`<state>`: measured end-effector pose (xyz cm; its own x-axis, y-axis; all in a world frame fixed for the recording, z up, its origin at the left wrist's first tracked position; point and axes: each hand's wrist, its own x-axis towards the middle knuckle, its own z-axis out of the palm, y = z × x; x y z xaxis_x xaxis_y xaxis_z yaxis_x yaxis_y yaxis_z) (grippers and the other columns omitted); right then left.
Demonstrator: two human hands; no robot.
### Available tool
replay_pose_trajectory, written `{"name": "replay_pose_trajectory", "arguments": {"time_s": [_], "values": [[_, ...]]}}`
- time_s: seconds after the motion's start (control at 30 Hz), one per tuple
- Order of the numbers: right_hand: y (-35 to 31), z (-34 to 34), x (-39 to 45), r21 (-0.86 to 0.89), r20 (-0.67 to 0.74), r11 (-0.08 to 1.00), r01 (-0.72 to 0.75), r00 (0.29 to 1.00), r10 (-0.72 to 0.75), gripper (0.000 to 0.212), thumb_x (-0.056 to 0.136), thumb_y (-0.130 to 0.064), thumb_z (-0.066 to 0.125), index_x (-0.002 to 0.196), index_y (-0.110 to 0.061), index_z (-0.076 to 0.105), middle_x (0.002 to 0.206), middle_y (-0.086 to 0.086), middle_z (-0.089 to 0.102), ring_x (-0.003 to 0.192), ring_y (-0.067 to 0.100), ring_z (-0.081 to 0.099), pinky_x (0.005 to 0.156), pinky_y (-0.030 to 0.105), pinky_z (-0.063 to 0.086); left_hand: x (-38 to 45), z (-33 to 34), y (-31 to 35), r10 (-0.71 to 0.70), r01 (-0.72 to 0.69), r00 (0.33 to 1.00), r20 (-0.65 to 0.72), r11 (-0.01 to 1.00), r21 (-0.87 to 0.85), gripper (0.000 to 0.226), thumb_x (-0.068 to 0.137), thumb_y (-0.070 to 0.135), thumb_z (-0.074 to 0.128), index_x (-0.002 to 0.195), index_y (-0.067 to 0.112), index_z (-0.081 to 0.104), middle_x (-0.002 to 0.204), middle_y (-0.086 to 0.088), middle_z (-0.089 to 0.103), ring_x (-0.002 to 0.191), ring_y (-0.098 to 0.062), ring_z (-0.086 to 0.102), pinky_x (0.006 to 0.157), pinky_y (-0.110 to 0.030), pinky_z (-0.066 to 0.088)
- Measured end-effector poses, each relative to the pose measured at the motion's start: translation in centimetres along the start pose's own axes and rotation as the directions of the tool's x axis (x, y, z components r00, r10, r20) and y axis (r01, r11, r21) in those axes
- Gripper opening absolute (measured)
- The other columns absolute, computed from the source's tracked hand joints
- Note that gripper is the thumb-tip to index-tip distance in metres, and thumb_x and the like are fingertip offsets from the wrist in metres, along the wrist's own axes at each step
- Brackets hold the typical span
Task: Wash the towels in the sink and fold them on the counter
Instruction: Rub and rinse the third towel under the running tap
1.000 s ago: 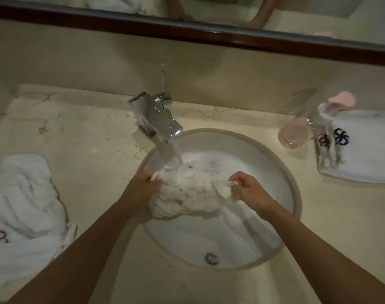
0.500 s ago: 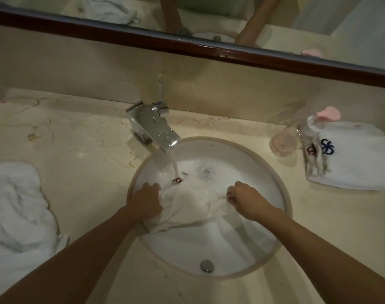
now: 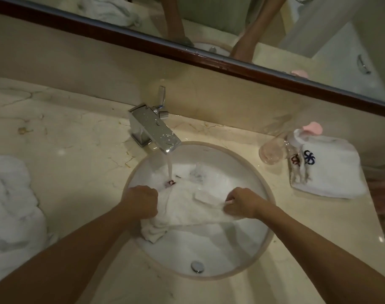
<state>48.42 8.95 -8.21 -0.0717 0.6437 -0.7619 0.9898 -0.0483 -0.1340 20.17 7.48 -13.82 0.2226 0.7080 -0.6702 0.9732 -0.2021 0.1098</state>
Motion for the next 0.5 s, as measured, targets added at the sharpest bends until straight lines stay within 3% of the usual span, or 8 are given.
{"name": "replay_pose_trajectory", "arguments": {"time_s": [0.03,0.1,0.2,0.3,0.37,0.43,0.47,0.5], "values": [[0.2,0.1,0.2,-0.063,-0.042,0.998,0.022,0.999,-0.025,0.028,0.096,-0.030,0.060,0.116,-0.012,0.069,0.113,0.004,0.071,0.093,0.018,0.066,0.080,0.029,0.053,-0.3,-0.3,-0.5,0.046,-0.036,0.992,0.115,0.995,-0.091,0.031,0.088,0.038,0.067,0.107,0.015,0.064,0.094,0.000,0.062,0.081,-0.013,0.053,0.070,-0.021,0.044],[0.8,0.0,0.3,0.042,-0.158,0.992,0.121,0.981,-0.113,0.022,0.101,-0.027,0.054,0.112,-0.016,0.070,0.108,0.002,0.070,0.092,0.016,0.064,0.081,0.029,0.050,-0.5,0.1,-1.3,0.159,-0.067,0.941,0.299,0.952,-0.298,0.018,0.081,0.033,0.075,0.087,0.023,0.062,0.087,0.005,0.057,0.078,-0.012,0.051,0.064,-0.019,0.039],[1.1,-0.4,-0.4,0.343,-0.312,0.906,0.248,0.940,-0.139,0.022,0.099,-0.009,0.051,0.095,-0.024,0.067,0.103,-0.005,0.063,0.091,0.010,0.058,0.083,0.026,0.044,-1.2,0.8,-1.8,0.178,-0.061,0.971,0.163,0.833,-0.549,0.031,0.081,0.011,0.066,0.062,0.023,0.045,0.068,0.008,0.046,0.065,-0.009,0.043,0.059,-0.017,0.034],[0.5,-0.7,-1.2,0.590,-0.356,0.766,0.254,0.934,-0.036,0.033,0.088,0.007,0.041,0.071,-0.015,0.059,0.082,0.004,0.059,0.076,0.021,0.053,0.073,0.030,0.045,-0.8,0.6,-1.3,-0.133,0.077,0.991,0.017,0.459,-0.885,0.024,0.079,0.000,0.060,0.064,0.016,0.050,0.063,0.002,0.047,0.061,-0.013,0.044,0.053,-0.023,0.032],[0.0,-0.4,-1.5,0.725,-0.260,0.654,0.218,0.965,-0.033,0.024,0.085,0.004,0.041,0.072,-0.011,0.054,0.077,0.009,0.051,0.074,0.020,0.048,0.067,0.028,0.044,-1.2,-0.2,-0.8,-0.236,0.149,0.966,0.110,0.153,-0.977,0.010,0.068,0.004,0.060,0.075,0.011,0.060,0.076,-0.011,0.059,0.069,-0.023,0.053,0.058,-0.025,0.038],[-0.1,0.5,-1.3,0.812,-0.066,0.579,0.078,0.997,-0.042,0.011,0.086,-0.015,0.050,0.083,-0.009,0.060,0.081,0.007,0.055,0.075,0.020,0.052,0.068,0.028,0.047,-1.4,-0.5,-0.8,-0.132,0.302,0.941,0.313,-0.093,-0.949,0.042,0.053,0.020,0.066,0.093,0.007,0.069,0.094,-0.020,0.069,0.086,-0.034,0.063,0.074,-0.034,0.048],[-0.1,1.3,-1.0,0.773,0.037,0.635,-0.010,0.999,-0.029,0.021,0.090,-0.027,0.054,0.089,-0.008,0.063,0.086,0.006,0.059,0.076,0.019,0.055,0.069,0.029,0.048,-1.6,-0.7,-0.8,-0.094,0.345,0.933,0.348,-0.054,-0.937,0.051,0.053,0.027,0.071,0.099,0.006,0.069,0.097,-0.018,0.070,0.091,-0.035,0.065,0.078,-0.037,0.051],[-0.1,2.3,-0.5,0.628,0.114,0.776,-0.060,0.993,-0.015,0.035,0.093,-0.042,0.056,0.093,-0.008,0.064,0.089,0.005,0.061,0.075,0.018,0.056,0.069,0.029,0.047,-1.7,-0.6,-1.0,-0.087,0.346,0.937,0.338,0.103,-0.933,0.051,0.059,0.032,0.076,0.102,0.006,0.067,0.098,-0.016,0.070,0.090,-0.033,0.066,0.077,-0.035,0.051]]}}
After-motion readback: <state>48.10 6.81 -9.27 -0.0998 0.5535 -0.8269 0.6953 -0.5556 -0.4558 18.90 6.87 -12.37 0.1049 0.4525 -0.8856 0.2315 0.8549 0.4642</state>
